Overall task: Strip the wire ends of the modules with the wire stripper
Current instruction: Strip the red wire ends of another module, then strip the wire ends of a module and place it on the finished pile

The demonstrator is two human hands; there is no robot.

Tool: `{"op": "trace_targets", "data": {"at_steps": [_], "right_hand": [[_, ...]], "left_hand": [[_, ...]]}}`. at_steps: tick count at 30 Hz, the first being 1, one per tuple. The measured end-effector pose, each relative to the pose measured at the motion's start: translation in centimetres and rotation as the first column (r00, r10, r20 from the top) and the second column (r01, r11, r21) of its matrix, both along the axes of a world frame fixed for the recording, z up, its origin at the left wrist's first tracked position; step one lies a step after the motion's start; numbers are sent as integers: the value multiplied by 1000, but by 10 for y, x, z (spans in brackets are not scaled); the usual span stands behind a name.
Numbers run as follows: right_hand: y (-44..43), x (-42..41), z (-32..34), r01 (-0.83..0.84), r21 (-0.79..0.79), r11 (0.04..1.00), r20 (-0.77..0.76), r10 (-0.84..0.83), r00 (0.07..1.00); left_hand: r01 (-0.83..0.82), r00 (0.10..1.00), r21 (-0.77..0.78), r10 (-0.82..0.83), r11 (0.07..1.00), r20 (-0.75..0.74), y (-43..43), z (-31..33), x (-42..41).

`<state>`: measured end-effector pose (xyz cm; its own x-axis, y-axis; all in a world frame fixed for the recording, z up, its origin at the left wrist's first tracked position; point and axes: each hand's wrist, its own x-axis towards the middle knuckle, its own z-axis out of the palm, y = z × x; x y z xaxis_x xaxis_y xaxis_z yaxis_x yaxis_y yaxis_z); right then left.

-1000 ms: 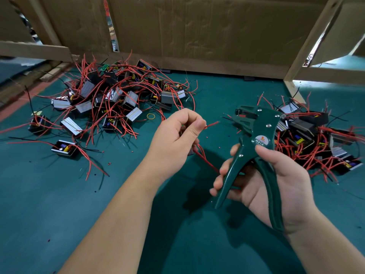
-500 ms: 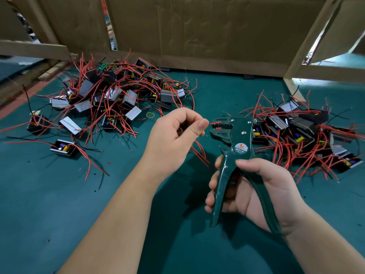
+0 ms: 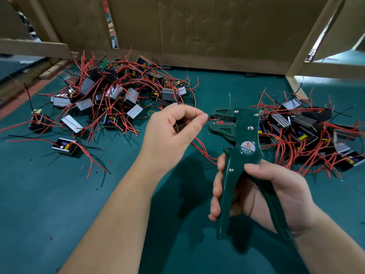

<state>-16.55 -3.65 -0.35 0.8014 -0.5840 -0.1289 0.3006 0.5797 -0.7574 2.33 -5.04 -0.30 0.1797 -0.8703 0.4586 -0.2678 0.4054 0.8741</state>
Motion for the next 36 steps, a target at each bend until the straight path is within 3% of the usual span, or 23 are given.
{"op": "trace_targets", "data": {"at_steps": [19, 22, 26, 31, 34, 36], "right_hand": [[3, 3, -3, 114, -81, 990, -190, -128, 974], [4, 7, -3, 199, -83, 976, -243, -214, 946], [3, 15, -3, 337, -37, 941, -238, -336, 911], [0, 11, -1, 404, 38, 914, -24, -403, 915], [-3, 7, 2, 373, 20, 928, -19, -372, 928], [-2, 8, 0, 277, 12, 961, -41, -276, 960]], "left_hand": [[-9, 998, 1, 8, 1000, 55, 2, 0, 1], [-5, 998, -3, 5, 1000, 58, 3, 0, 0], [83, 995, 123, -75, 989, -67, 2, -2, -6], [100, 990, 209, -77, 973, -118, 1, -5, -9], [165, 939, 257, -73, 952, -335, -2, -3, -11], [235, 844, 266, -61, 935, -532, -4, -1, -12]]}}
